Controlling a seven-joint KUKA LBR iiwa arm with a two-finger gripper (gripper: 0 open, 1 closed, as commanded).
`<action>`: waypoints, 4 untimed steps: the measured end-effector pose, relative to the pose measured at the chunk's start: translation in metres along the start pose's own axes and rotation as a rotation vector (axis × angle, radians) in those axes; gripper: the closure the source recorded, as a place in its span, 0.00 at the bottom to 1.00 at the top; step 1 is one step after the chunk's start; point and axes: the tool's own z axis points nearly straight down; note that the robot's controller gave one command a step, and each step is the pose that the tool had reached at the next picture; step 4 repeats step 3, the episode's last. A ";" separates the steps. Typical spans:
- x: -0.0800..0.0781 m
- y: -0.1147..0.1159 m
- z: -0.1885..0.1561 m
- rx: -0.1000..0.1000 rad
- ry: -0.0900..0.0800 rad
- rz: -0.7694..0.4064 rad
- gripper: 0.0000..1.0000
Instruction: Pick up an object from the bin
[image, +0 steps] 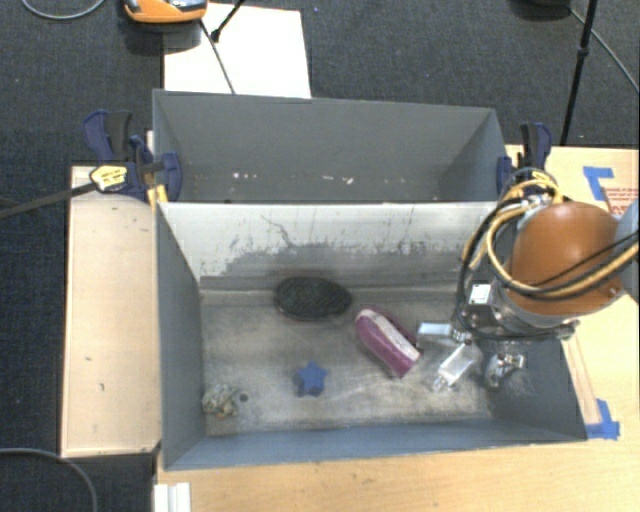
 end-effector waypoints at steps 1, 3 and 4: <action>0.000 -0.002 -0.002 -0.006 0.005 0.009 0.00; -0.002 -0.002 -0.028 -0.009 0.005 0.022 1.00; -0.002 -0.002 -0.028 -0.009 0.005 0.022 1.00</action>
Offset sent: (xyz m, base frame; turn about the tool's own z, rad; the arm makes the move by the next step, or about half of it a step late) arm 0.0000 0.0000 0.0000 0.0001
